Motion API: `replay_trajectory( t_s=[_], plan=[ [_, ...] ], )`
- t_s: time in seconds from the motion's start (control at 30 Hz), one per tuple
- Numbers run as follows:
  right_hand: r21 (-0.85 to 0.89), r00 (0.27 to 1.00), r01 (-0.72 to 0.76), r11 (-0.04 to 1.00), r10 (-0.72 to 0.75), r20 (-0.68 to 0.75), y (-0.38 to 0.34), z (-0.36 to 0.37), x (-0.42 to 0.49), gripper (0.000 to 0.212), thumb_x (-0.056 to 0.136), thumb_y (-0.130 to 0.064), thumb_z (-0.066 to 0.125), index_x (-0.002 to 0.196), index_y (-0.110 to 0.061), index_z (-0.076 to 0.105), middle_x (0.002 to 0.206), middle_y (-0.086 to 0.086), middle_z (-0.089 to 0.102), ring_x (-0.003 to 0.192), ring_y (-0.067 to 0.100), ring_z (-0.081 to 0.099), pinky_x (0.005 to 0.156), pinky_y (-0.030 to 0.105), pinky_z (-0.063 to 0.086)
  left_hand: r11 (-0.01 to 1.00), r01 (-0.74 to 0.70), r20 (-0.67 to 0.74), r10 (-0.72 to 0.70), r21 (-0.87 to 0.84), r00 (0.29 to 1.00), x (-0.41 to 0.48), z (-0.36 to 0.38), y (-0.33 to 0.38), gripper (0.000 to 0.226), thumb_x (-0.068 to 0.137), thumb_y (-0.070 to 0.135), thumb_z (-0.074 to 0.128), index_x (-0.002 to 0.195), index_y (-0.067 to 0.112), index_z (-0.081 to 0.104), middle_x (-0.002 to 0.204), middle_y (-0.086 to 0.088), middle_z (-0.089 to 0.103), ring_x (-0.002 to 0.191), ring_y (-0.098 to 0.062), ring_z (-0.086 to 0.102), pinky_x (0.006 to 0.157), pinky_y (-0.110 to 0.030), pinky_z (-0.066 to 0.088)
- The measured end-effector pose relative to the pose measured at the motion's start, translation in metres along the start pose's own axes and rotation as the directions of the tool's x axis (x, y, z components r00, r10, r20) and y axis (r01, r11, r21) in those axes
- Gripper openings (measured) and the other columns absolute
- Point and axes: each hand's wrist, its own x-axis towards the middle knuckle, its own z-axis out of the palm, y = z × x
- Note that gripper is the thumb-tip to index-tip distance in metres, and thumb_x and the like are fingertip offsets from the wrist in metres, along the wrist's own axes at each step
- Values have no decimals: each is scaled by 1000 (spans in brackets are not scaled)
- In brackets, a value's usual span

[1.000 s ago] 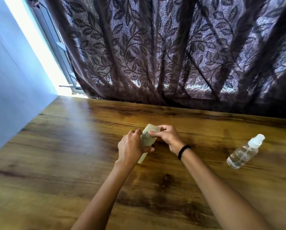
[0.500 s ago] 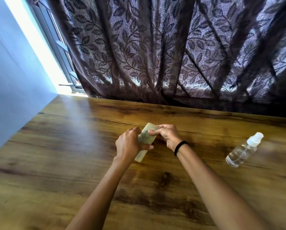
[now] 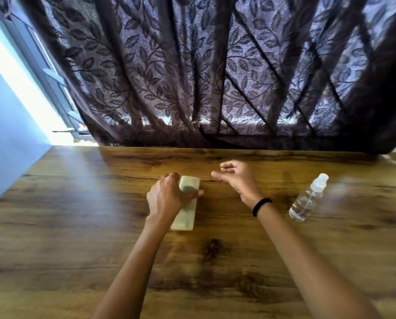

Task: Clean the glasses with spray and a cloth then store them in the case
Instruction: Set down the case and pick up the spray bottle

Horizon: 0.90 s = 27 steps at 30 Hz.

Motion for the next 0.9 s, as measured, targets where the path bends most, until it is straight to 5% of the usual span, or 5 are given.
replay_trajectory(
  t_s=[0.13, 0.27, 0.67, 0.77, 0.9],
  plan=[
    [41, 983, 152, 988, -146, -112, -28, -64, -13, 27, 70, -8, 78, 93, -7, 65, 91, 10, 67, 84, 15, 62, 75, 22, 52, 985, -155, -117, 146, -79, 982, 13, -9, 46, 67, 67, 61, 69, 117, 18, 57, 111, -4, 63, 96, -22, 60, 73, -37, 52],
    [-20, 934, 280, 960, -277, -224, -45, -125, -30, 21, 72, -10, 77, 90, -10, 67, 84, 3, 69, 75, 8, 65, 68, 12, 50, 908, -280, 23, 302, -313, 953, 16, 7, 110, 59, 65, 57, 73, 113, 25, 61, 106, 5, 67, 97, -14, 61, 82, -34, 51],
    [-151, 970, 47, 987, -81, -227, 0, -185, -57, 29, 68, -16, 80, 92, -3, 69, 89, 11, 70, 80, 15, 63, 77, 25, 51, 803, -318, 429, 553, -504, 715, 4, 88, 195, 66, 61, 36, 84, 119, 19, 58, 111, 1, 66, 100, -14, 61, 90, -34, 48],
    [-137, 965, 71, 988, -103, -242, 5, -183, -60, 21, 69, -18, 79, 86, -9, 71, 81, 2, 70, 70, 3, 62, 62, 7, 48, 799, -304, 433, 552, -519, 713, -2, 95, 197, 51, 65, 35, 82, 108, 17, 62, 102, 0, 69, 94, -16, 63, 88, -39, 50],
    [-142, 965, 107, 984, -137, -224, 4, -179, -58, 14, 70, -18, 78, 80, -12, 71, 79, 1, 70, 68, 2, 62, 65, 15, 50, 792, -315, 374, 546, -524, 750, -5, 96, 194, 40, 67, 37, 80, 100, 20, 63, 96, 4, 69, 89, -12, 64, 83, -35, 52]
  ],
)
